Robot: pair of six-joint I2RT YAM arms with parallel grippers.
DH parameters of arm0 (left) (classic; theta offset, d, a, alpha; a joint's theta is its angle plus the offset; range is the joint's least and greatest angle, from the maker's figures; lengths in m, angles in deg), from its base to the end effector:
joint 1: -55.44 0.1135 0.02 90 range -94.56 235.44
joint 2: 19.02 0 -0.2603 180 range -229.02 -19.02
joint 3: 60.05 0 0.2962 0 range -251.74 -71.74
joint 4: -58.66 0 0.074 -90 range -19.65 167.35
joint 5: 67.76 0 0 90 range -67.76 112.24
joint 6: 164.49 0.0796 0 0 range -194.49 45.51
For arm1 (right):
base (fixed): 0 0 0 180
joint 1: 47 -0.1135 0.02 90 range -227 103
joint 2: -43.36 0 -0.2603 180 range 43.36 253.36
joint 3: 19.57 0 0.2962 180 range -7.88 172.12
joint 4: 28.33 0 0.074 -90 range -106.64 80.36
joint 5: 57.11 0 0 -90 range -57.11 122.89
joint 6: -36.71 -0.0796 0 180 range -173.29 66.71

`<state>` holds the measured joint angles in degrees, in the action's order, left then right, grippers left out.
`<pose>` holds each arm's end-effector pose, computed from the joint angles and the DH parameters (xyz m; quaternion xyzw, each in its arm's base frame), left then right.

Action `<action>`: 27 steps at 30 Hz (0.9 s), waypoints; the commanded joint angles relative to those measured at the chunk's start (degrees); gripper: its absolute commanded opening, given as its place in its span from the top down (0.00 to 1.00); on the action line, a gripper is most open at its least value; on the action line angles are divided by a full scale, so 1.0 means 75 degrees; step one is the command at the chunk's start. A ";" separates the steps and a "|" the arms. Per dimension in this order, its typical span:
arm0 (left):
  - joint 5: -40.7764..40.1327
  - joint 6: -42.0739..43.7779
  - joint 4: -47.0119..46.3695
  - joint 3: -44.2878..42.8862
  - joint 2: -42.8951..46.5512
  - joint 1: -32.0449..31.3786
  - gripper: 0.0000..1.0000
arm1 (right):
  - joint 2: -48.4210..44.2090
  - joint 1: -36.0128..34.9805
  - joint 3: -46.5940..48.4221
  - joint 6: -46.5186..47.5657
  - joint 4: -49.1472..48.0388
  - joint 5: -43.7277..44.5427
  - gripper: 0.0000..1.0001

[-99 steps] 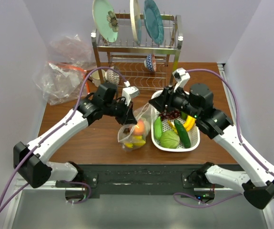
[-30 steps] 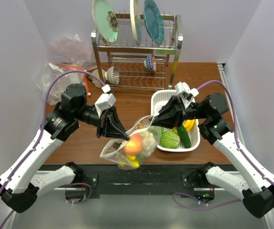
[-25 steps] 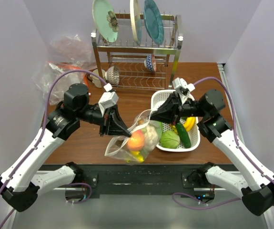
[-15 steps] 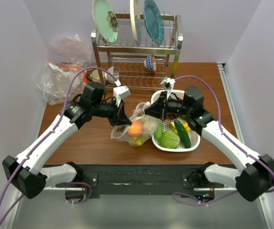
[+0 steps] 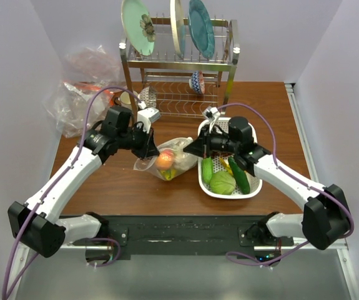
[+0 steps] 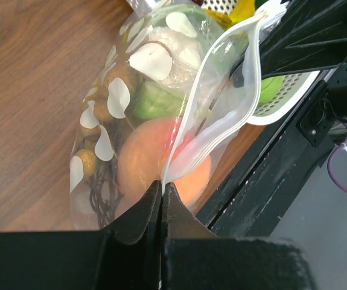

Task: Place the food in the zip-top bag and seal the zipper
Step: Zip the zipper food storage bag.

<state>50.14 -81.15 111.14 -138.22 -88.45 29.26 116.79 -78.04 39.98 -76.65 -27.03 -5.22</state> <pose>0.2758 -0.1771 0.3024 0.2446 0.8635 -0.3204 0.3030 0.2876 0.2304 0.2562 -0.2482 0.7358 0.4931 0.3922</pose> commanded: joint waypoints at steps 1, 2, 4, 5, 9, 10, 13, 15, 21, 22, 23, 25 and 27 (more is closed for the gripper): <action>-0.0052 0.0008 0.0150 -0.0628 -0.0118 0.0091 1.00 | 0.0041 -0.0067 0.0637 0.0172 -0.0173 -0.0005 1.00; -0.0122 -0.0003 0.0232 -0.0768 -0.0129 0.0091 1.00 | 0.0204 -0.0149 0.0743 0.0172 -0.0150 -0.0005 1.00; -0.0461 -0.0038 0.0501 -0.0862 -0.0083 0.0091 1.00 | 0.0450 -0.0324 0.1117 0.0289 0.0072 0.0112 1.00; -0.0567 -0.0027 0.0606 -0.0944 -0.0094 0.0091 1.00 | 0.0661 -0.0557 0.1247 0.0406 0.0236 0.0217 1.00; -0.1372 -0.0108 0.1062 -0.1178 -0.0094 0.0091 1.00 | 0.0967 -0.0852 0.1459 0.0560 0.0321 0.0429 1.00; -0.1597 -0.0132 0.1157 -0.1284 -0.0106 0.0091 1.00 | 0.0979 -0.0899 0.1471 0.0548 0.0285 0.0463 1.00; -0.1799 -0.0086 0.1229 -0.1472 0.0011 0.0091 1.00 | 0.0968 -0.0993 0.1459 0.0571 0.0238 0.0581 1.00; -0.1600 -0.0074 0.1194 -0.1472 -0.0012 0.0091 1.00 | 0.0932 -0.1005 0.1447 0.0606 0.0226 0.0651 1.00; -0.1507 0.0008 0.1229 -0.1742 -0.0176 0.0091 0.74 | 0.0827 -0.1005 0.1506 0.0770 0.0507 0.0745 1.00; -0.1447 0.0008 0.1205 -0.1730 -0.0223 0.0091 0.70 | 0.0838 -0.1005 0.1436 0.0793 0.0553 0.0745 1.00; -0.1400 0.0008 0.1205 -0.1718 -0.0293 0.0091 0.66 | 0.0838 -0.1016 0.1389 0.0840 0.0565 0.0745 1.00; -0.1330 0.0020 0.1100 -0.1695 -0.0329 0.0091 0.57 | 0.0792 -0.1016 0.1249 0.0911 0.0554 0.0710 1.00; -0.1236 0.0044 0.0925 -0.1718 -0.0317 0.0091 0.46 | 0.0651 -0.1005 0.1085 0.0911 0.0309 0.0663 1.00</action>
<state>38.76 -81.17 121.52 -148.99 -90.48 29.57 124.59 -85.26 49.05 -71.60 -22.55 0.02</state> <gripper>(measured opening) 0.459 0.010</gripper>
